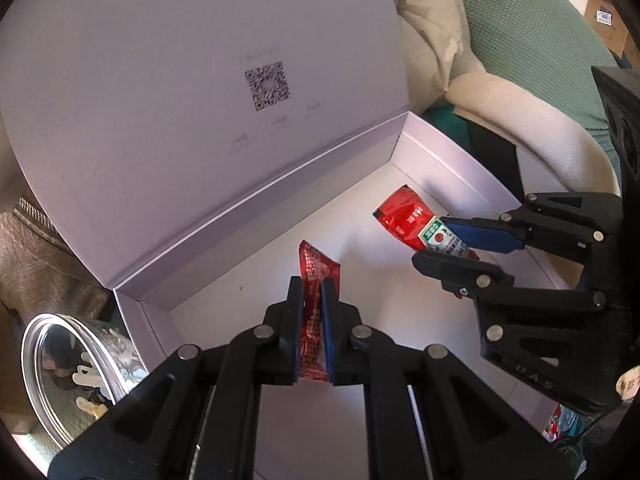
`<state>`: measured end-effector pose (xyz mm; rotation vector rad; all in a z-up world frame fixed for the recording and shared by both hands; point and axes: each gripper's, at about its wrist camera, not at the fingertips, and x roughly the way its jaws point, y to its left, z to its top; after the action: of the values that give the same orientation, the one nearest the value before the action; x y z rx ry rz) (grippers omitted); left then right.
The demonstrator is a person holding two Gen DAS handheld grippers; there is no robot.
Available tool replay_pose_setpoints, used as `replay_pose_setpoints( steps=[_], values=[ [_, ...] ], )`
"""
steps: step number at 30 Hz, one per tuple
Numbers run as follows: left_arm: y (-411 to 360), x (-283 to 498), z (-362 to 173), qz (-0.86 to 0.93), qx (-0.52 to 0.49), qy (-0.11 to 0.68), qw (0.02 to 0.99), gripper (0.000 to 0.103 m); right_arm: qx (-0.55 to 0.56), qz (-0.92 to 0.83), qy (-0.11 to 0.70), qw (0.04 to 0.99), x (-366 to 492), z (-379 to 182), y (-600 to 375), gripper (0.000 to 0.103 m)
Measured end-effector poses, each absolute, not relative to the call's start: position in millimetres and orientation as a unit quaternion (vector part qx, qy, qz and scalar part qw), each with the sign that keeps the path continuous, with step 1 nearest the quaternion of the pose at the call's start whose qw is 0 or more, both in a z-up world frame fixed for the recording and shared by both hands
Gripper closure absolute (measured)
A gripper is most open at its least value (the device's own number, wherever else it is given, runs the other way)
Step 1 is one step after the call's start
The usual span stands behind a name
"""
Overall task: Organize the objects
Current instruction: 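Open both tools to drop the two packets inside the white box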
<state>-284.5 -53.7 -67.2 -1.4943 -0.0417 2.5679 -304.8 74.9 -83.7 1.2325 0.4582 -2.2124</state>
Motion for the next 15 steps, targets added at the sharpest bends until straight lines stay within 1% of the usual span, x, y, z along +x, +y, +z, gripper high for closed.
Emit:
replay_pose_setpoints(
  steps=[9,15],
  values=[
    [-58.5,-285.8,-72.1,0.858,-0.507,-0.025,0.082,0.095,0.477,-0.818,0.173,0.270,-306.6,-88.6,76.8,0.081],
    [-56.7,-283.8,-68.3,0.853,-0.518,-0.007,0.065,0.092,0.475,-0.820,0.186,0.261,-301.2,-83.1,76.7,0.079]
  ],
)
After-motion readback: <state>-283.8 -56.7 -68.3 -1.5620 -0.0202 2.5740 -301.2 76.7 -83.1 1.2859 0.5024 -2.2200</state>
